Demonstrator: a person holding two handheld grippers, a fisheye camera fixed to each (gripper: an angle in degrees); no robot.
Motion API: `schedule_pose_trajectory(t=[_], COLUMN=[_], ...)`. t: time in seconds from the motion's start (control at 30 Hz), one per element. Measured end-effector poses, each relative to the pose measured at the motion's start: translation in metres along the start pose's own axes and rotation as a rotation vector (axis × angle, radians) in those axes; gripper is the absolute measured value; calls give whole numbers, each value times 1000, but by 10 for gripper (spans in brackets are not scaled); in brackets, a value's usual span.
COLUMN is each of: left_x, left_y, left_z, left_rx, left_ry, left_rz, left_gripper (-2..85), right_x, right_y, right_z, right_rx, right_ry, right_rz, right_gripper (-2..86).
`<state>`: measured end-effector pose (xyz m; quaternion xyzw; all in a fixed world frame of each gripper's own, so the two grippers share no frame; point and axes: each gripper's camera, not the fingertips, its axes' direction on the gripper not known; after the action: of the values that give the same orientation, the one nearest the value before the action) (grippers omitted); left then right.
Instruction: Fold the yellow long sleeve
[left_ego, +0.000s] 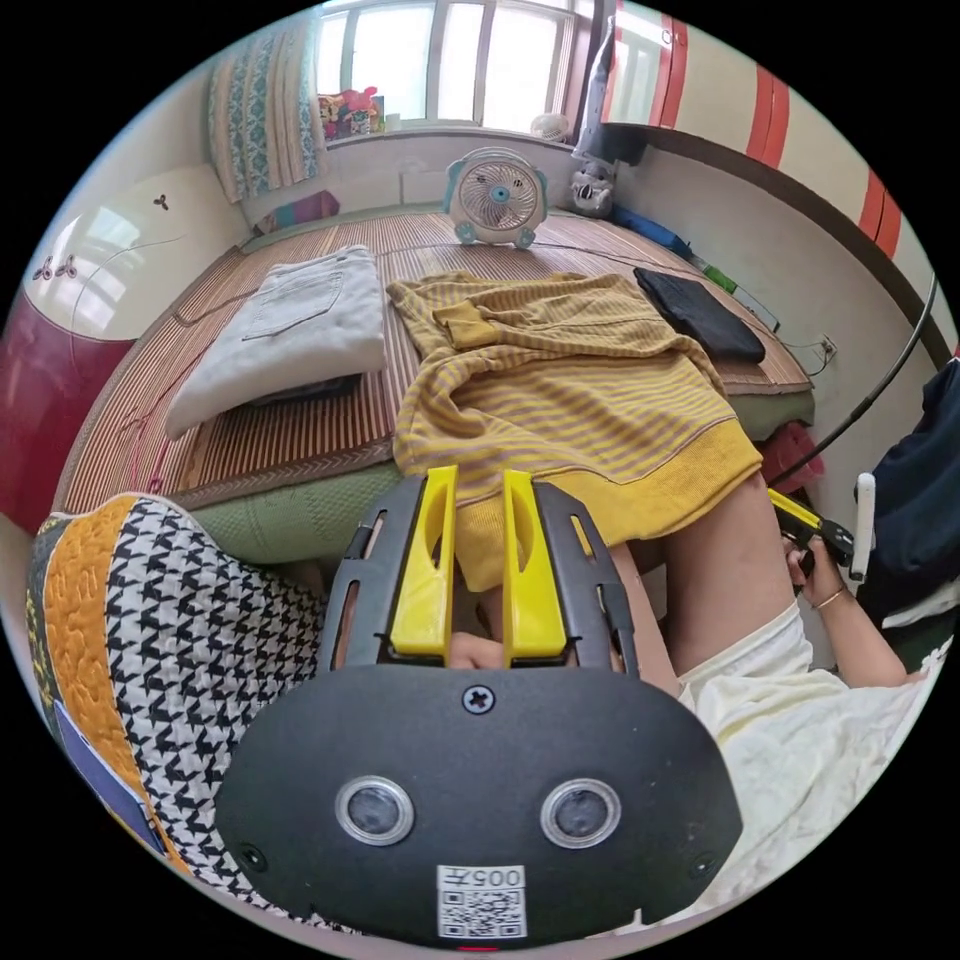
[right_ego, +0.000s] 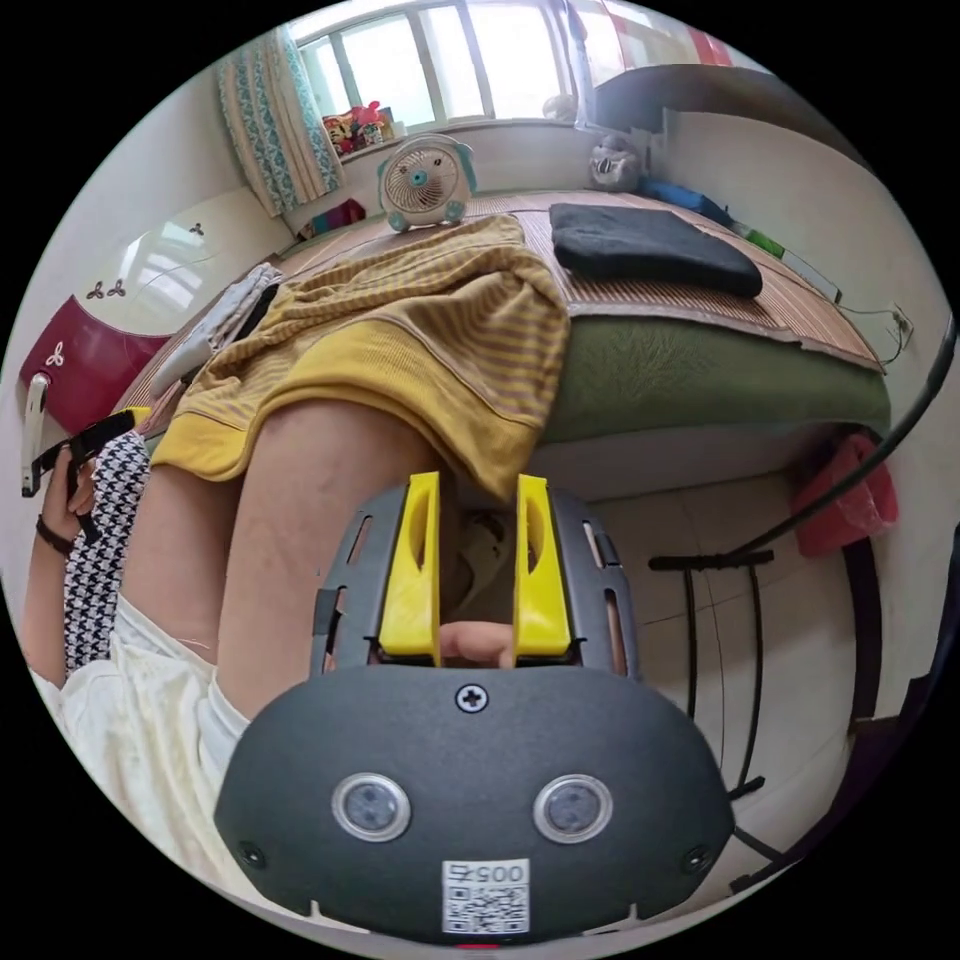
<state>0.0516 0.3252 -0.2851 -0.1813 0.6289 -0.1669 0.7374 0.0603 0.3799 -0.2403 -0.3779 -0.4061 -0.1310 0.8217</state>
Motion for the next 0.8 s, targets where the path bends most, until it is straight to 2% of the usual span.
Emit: schedule_pose_trajectory(t=[0.17, 0.43, 0.6, 0.8], left_x=[-14, -22, -21, -19], left_y=[14, 31, 35, 33], left_z=[-10, -8, -4, -1], left_rx=[13, -16, -29, -31], left_ry=[-14, -30, -46, -51], left_rz=[-57, -100, -100, -83], left_gripper=[80, 79, 79, 79], right_x=[10, 9, 5, 7], right_y=[-5, -15, -16, -17], right_z=[40, 62, 53, 23], right_rx=[-58, -74, -50, -17], right_ry=[25, 80, 148, 274], right_rz=[88, 97, 93, 95], right_gripper=[89, 72, 4, -14])
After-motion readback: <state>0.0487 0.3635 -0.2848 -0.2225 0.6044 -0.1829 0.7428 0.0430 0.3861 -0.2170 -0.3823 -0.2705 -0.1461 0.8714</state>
